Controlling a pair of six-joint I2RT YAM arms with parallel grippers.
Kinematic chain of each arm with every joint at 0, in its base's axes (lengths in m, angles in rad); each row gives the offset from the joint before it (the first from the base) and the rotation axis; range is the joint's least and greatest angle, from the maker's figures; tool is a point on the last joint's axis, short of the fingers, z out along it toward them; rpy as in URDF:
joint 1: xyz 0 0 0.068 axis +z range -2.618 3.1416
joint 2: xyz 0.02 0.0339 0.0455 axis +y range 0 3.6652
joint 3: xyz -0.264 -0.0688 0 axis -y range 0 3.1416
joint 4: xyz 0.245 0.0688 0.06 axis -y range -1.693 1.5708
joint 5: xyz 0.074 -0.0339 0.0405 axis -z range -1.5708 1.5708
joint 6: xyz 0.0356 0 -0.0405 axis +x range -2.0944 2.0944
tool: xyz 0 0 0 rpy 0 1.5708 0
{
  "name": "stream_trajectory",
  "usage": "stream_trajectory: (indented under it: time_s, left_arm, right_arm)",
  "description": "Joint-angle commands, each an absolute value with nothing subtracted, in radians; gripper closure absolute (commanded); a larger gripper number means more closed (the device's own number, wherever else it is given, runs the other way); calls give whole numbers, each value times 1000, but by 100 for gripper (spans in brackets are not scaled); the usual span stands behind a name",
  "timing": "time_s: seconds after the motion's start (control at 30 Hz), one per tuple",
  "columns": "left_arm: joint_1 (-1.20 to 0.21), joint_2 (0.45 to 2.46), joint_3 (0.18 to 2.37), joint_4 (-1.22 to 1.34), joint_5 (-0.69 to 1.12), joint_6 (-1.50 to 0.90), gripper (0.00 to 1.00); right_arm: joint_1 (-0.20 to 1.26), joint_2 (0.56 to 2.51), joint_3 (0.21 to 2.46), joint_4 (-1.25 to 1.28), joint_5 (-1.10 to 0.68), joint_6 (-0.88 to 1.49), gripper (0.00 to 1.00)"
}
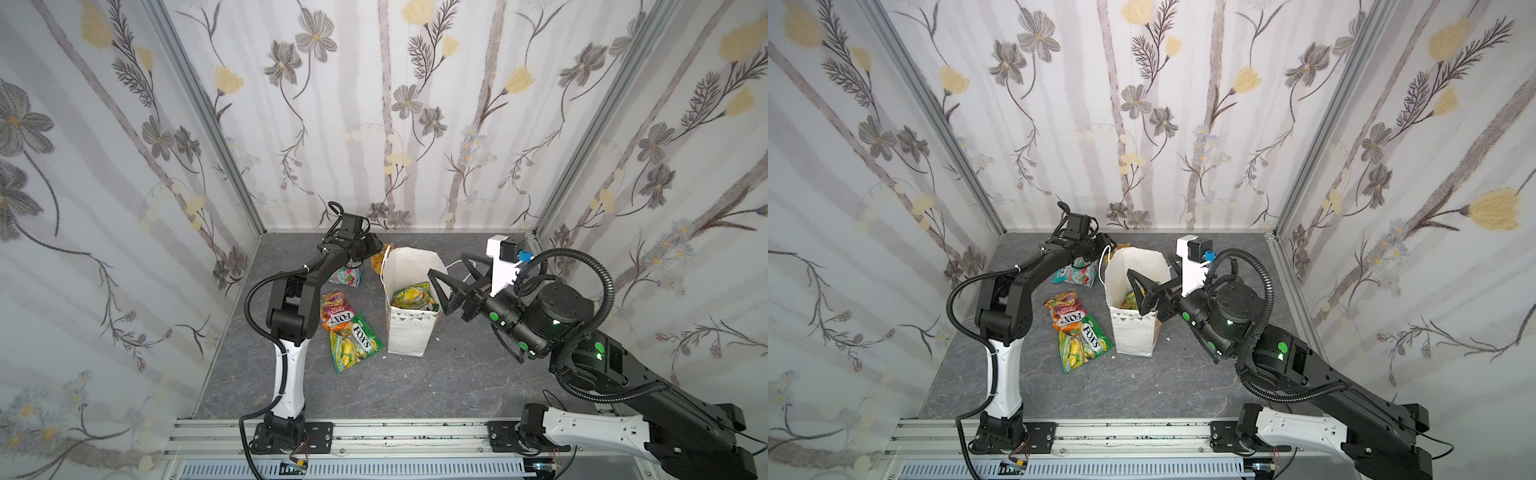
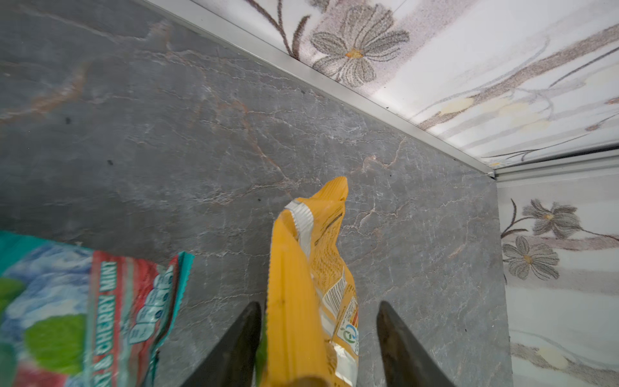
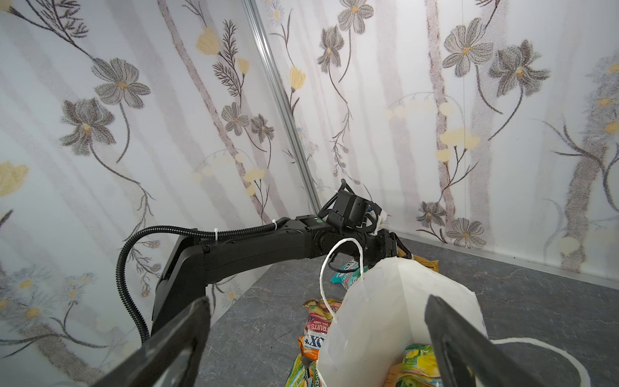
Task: Take the snacks out of the paper bag
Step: Place the snack at the top-center of the table.
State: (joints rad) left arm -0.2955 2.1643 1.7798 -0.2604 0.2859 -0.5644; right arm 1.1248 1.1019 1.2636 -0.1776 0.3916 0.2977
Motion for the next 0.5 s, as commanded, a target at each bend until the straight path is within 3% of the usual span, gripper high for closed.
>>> stream_trajectory:
  time_s: [0.0,0.13,0.47]
  left_arm:
    - [-294,2114,1795,-320,181,-534,29]
    - [-291,2078,1822,-382,132,-498,20]
    - [-289,1913,1809,-403,147,-457,18]
  right_arm:
    - [1126,1103,1264,-161,397,308,0]
    - [1126,1106,1266,-158,390,311,0]
    - [1126,1112,1265,-152,392,314,0]
